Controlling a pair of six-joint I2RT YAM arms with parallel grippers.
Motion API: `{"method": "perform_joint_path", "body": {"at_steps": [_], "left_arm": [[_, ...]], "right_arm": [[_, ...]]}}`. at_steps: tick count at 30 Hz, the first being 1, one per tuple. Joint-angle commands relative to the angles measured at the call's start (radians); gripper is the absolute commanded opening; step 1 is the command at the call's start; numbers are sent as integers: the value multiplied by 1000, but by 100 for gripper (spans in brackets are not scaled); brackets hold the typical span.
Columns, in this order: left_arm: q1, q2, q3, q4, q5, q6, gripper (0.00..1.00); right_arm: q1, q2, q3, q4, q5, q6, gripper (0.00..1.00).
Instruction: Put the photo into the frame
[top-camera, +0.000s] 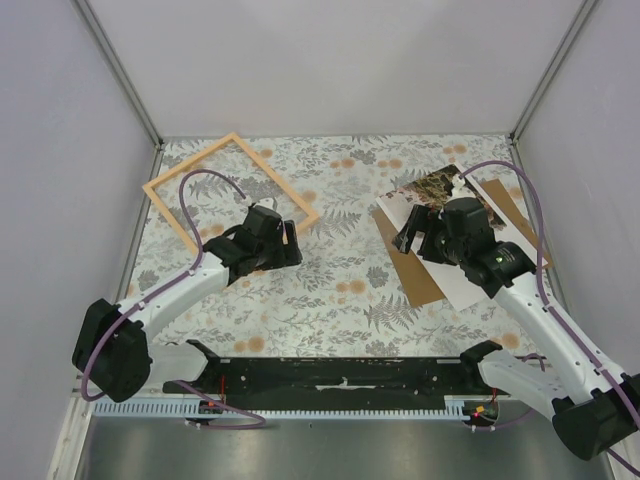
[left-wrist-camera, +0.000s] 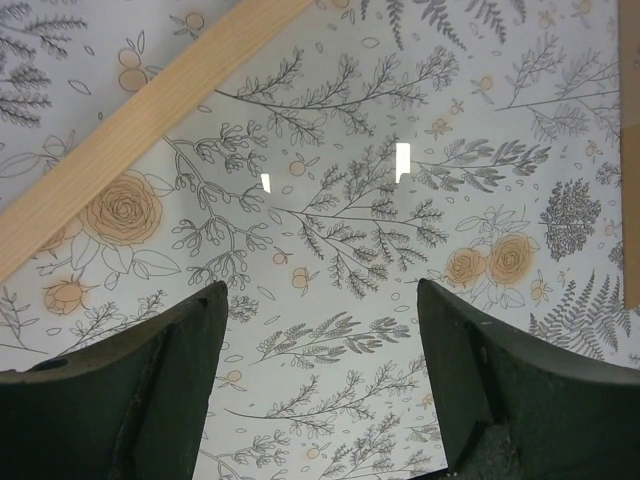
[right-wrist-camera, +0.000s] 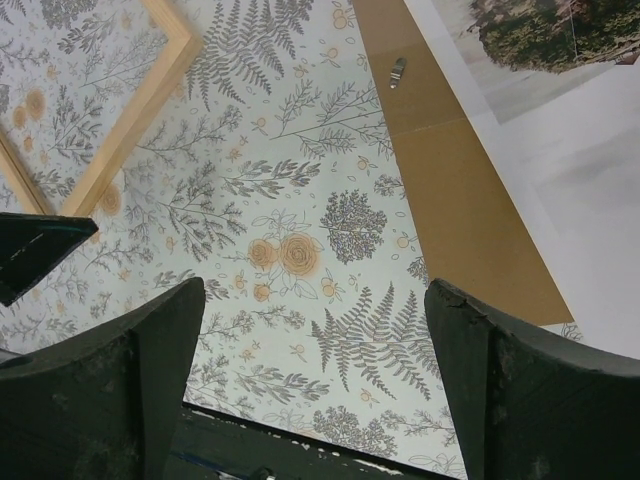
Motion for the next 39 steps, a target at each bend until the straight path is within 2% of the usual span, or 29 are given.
{"method": "perform_joint_path", "body": {"at_steps": [1,6,19,29,39], "left_arm": [[83,-32,-105,212,146,-3,81],[126,-12,-198,372,281,-26,79],[212,131,-304,608,365,-61,76],[218,244,-330,776,428,-126,73],[218,316,-340,854,443,-170,59]], "right_arm": [[0,-6,-4,34,-50,-29,98],[-3,-2,-7,39,-69,-37,98],[-3,-17,-24,45,-92,-34,98],[-2,-23,-24,45,-98,-38,98],[-3,-22,-22,45,-93,-34,98]]}}
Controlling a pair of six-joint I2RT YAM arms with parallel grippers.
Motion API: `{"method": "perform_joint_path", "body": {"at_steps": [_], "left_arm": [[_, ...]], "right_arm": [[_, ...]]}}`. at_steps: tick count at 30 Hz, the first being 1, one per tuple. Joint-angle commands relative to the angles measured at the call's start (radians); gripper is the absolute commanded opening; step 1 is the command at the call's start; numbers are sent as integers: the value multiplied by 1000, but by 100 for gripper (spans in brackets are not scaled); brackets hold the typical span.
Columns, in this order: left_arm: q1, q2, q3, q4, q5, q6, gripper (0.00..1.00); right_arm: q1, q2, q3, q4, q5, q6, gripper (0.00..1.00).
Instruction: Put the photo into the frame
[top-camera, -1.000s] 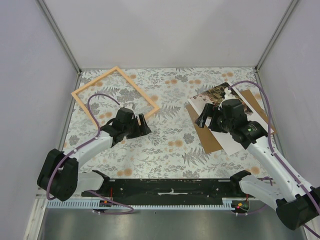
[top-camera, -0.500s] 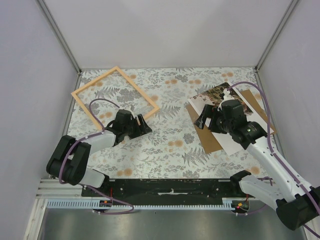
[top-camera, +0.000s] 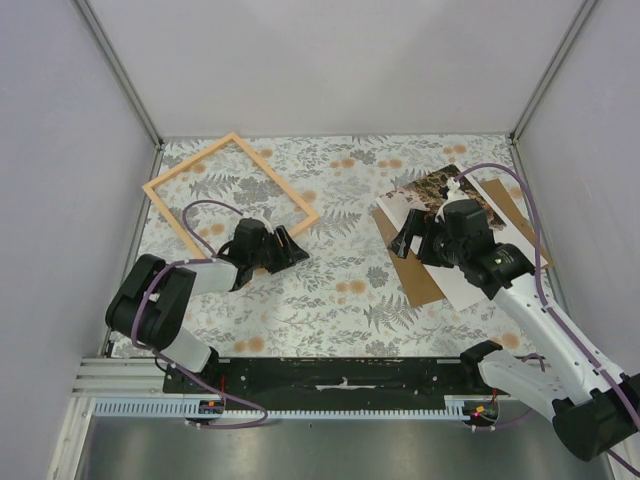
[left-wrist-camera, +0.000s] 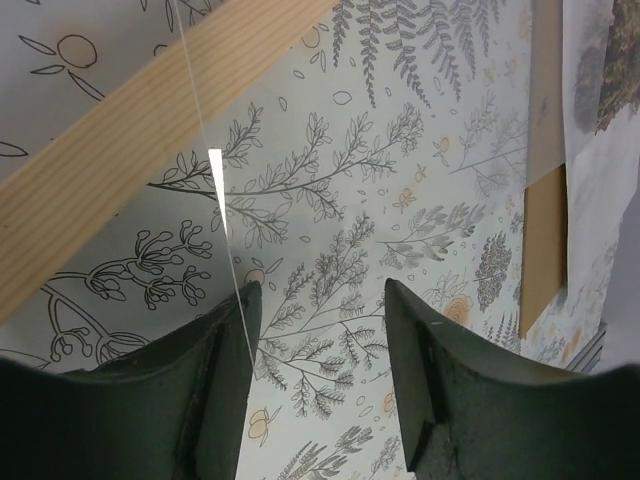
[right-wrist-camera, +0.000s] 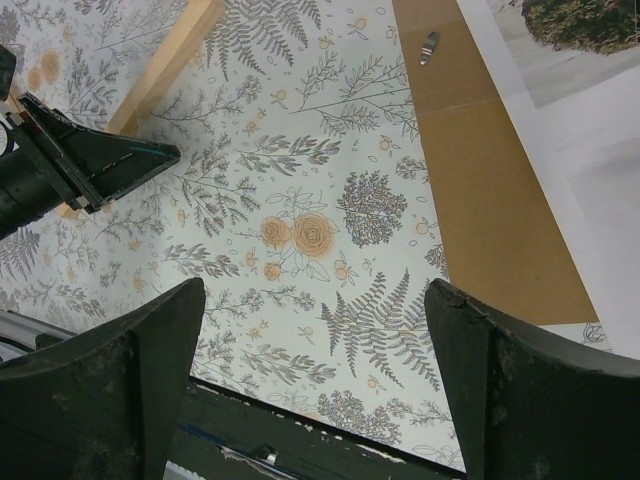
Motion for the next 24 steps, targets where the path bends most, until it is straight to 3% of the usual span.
{"method": "perform_joint_path", "body": {"at_steps": [1,12,21,24], "left_arm": [[1,25,-16,43,13,-38,56],[1,-50,13,12,59,-110,6],[1,-187,50,-112,87,-273,2],[0,-235,70,-164,88,-304,2]], "right_arm": [[0,-16,-1,34,-4,-14,98],[0,-30,-65,93,-17,83,98],[2,-96,-332,424,-83,411,98],[18,-65,-354,481,-46,459,98]]}}
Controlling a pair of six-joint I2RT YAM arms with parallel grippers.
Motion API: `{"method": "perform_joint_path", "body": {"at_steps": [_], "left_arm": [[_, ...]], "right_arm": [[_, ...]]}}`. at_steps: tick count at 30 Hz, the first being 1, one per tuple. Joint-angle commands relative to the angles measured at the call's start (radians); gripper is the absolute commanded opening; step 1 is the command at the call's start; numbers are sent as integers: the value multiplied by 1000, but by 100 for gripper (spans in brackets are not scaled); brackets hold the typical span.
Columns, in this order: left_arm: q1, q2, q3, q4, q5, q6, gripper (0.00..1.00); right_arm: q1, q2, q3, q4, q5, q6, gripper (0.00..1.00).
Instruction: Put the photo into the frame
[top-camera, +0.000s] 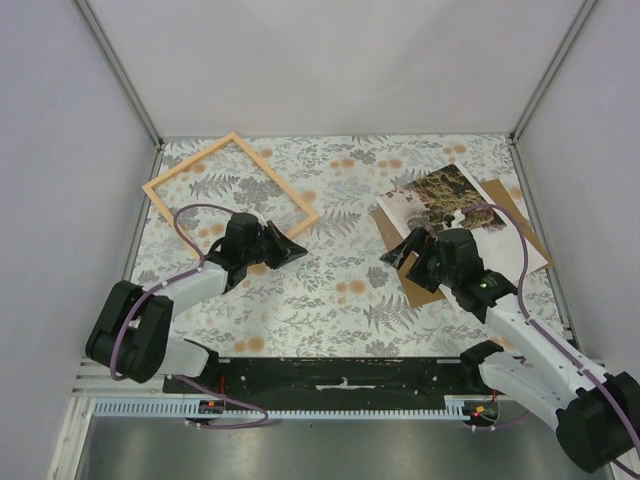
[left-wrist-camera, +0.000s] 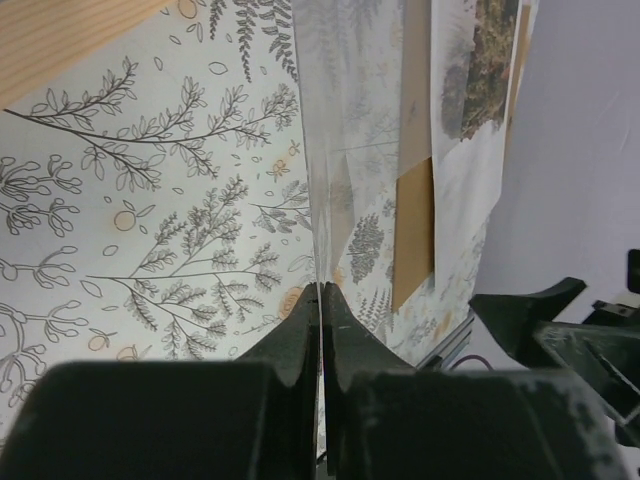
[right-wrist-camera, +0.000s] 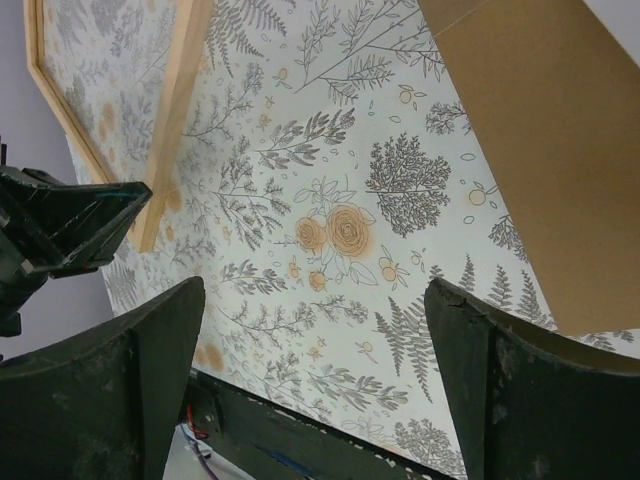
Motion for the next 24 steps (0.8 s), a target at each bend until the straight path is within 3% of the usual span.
{"method": "perform_joint_path", "body": {"at_steps": [1,13,24], "left_arm": [[0,-84,60,-79,21,-99,2],[2,-209,102,-144,12,-221,2],[0,-275,127,-188,20,-240,2]], "right_arm": [[25,22,-28,192,25,152,98],[106,237,-63,479,77,431,98],[112,444,-18,674,90,577,98]]}}
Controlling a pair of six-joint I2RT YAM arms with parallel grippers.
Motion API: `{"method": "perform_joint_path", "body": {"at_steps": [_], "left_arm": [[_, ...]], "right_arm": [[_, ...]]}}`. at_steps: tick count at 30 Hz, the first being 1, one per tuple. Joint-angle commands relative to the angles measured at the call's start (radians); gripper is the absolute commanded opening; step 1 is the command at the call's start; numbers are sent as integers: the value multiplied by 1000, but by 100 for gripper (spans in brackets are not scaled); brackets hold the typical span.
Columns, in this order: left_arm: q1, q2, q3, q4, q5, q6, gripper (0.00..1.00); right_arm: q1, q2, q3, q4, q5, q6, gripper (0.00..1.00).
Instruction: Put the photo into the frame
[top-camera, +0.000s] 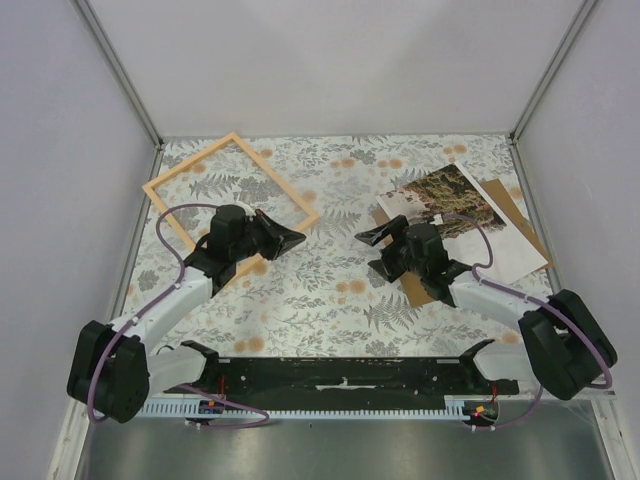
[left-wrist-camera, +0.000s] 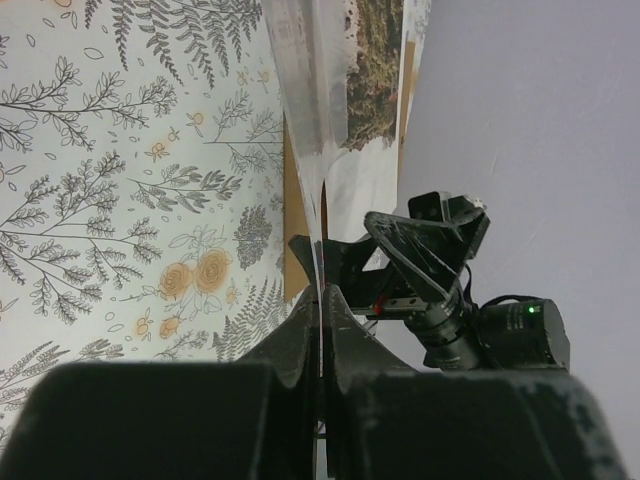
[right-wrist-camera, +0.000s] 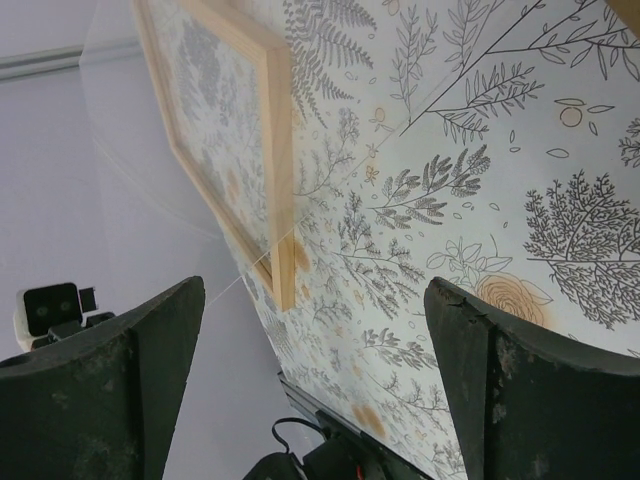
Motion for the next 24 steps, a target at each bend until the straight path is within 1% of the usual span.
{"method": "perform_joint_path", "body": {"at_steps": [1,4,13,14,16,20,21,24], "left_arm": [[0,-48,49,-7,21,-34,2],[0,-62,46,-16,25,-37,2],[0,-102,49,-41,22,-31,2],[2,-108,47,-69,24,-30,2],[0,-113,50,-76,22,-28,2],[0,-126,44,-96,25,-23,2],[0,-129,40,-99,28,-25,2],[0,-155,21,-110,33,-23,2]], "right_arm": [[4,72,58,129,39,87,98],[9,124,110,128,45,100,98],[12,208,257,108,60,137,98],[12,213,266,105,60,139,97],[13,219,271,105,60,142,96],[15,222,273,117,60,137,89],[13,222,276,116,85,133,88],[13,221,292,106,96,114,85]]}}
